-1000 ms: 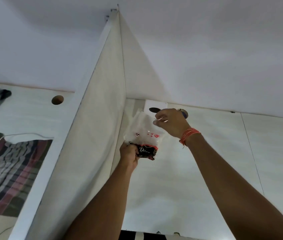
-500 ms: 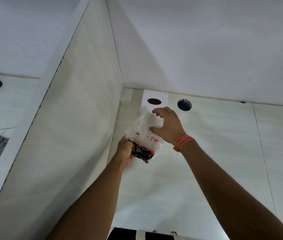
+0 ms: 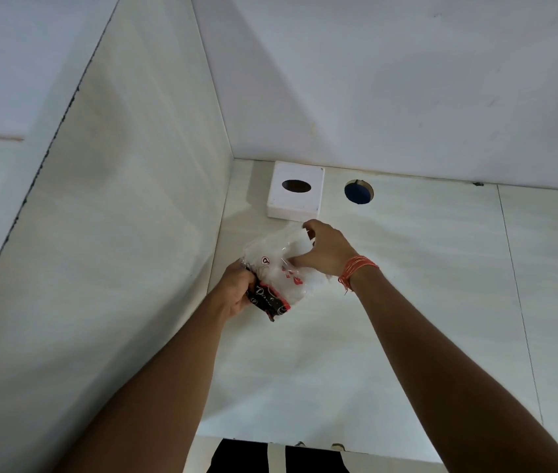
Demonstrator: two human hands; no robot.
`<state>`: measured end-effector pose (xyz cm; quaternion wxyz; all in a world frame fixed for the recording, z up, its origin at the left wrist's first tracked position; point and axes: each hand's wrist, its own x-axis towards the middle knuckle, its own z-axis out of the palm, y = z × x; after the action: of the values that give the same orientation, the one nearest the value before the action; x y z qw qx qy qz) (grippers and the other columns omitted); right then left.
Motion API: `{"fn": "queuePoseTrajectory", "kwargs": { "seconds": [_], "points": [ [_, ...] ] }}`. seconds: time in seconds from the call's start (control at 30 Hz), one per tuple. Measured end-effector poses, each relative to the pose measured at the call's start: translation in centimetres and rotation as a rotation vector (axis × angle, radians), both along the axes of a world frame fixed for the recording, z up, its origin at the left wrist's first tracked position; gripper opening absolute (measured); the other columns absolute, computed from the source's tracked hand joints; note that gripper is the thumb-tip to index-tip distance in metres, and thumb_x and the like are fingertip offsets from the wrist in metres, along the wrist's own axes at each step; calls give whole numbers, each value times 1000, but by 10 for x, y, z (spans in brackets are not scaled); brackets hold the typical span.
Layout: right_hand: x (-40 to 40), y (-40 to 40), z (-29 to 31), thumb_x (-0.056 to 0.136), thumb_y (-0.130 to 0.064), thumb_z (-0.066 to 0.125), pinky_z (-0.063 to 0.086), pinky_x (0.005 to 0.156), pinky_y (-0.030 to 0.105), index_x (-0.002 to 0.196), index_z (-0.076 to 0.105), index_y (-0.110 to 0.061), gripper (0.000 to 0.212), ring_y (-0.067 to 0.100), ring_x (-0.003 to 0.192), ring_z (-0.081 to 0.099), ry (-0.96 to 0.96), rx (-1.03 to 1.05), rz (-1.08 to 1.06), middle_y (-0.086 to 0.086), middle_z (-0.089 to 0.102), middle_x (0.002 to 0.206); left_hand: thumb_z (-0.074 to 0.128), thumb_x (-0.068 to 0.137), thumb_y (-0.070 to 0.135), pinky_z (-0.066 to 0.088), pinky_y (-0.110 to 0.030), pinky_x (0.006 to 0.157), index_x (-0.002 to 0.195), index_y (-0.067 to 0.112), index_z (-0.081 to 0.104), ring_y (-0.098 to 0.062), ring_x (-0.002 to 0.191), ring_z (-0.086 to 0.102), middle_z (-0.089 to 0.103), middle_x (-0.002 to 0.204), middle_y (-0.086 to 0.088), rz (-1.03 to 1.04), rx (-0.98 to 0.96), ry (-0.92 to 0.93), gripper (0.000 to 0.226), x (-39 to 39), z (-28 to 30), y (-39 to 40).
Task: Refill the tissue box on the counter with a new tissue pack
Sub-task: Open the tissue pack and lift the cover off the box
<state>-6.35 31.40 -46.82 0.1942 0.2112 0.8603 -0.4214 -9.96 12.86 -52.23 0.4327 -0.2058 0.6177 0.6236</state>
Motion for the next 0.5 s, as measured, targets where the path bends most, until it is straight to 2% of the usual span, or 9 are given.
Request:
{"fn": "queuePoseTrajectory", "kwargs": {
  "seconds": [0.07,0.13,0.2,0.27,0.3,0.37,0.5],
  "points": [
    [2,0,0,49,-58,80,53,88,45,111,63,-9,81,33,101,60,-30,-17,-1,11,66,106,27,74,-24,55,-25,54,91,10,67,-19,65,67,72,67,-3,-33,-28,-5,55,0,-1,-2],
    [4,1,-5,42,-59,75,54,84,49,101,66,-1,84,37,96,64,-29,-55,-16,18,68,102,25,72,-24,51,-21,48,87,9,65,-15,53,63,68,55,1,-29,-65,-6,54,-2,-2,-2],
    [6,1,-10,48,-51,80,54,85,44,103,65,-2,75,33,96,63,-16,-93,-68,11,67,105,22,67,-25,47,-20,46,85,8,62,-18,51,59,65,54,-1,-12,-78,3,55,-3,-2,-2],
    [7,0,-12,61,-34,86,49,90,36,109,64,-7,60,23,101,58,-24,-155,-123,-1,59,111,21,65,-25,45,-20,48,87,7,61,-18,50,59,63,60,-6,-10,-82,12,56,-3,-2,-1],
    [6,1,-13,63,-31,87,49,92,36,110,64,-8,57,23,102,59,-27,-177,-135,-1,59,112,22,65,-25,45,-21,49,88,8,61,-18,51,59,62,62,-6,-16,-87,10,57,-4,-2,-1],
    [7,2,-19,60,-29,86,54,91,43,106,65,-9,54,30,102,65,-33,-215,-155,7,68,108,22,66,-25,43,-21,49,90,7,61,-20,56,57,62,65,-6,-29,-94,7,56,-6,-2,-1],
    [9,3,-21,68,-10,85,54,95,47,115,59,-11,53,33,104,67,-32,-372,-272,15,69,112,24,66,-24,39,-22,52,90,6,60,-22,60,52,57,70,-10,17,-119,6,53,-12,-3,-2]
  ]
}}
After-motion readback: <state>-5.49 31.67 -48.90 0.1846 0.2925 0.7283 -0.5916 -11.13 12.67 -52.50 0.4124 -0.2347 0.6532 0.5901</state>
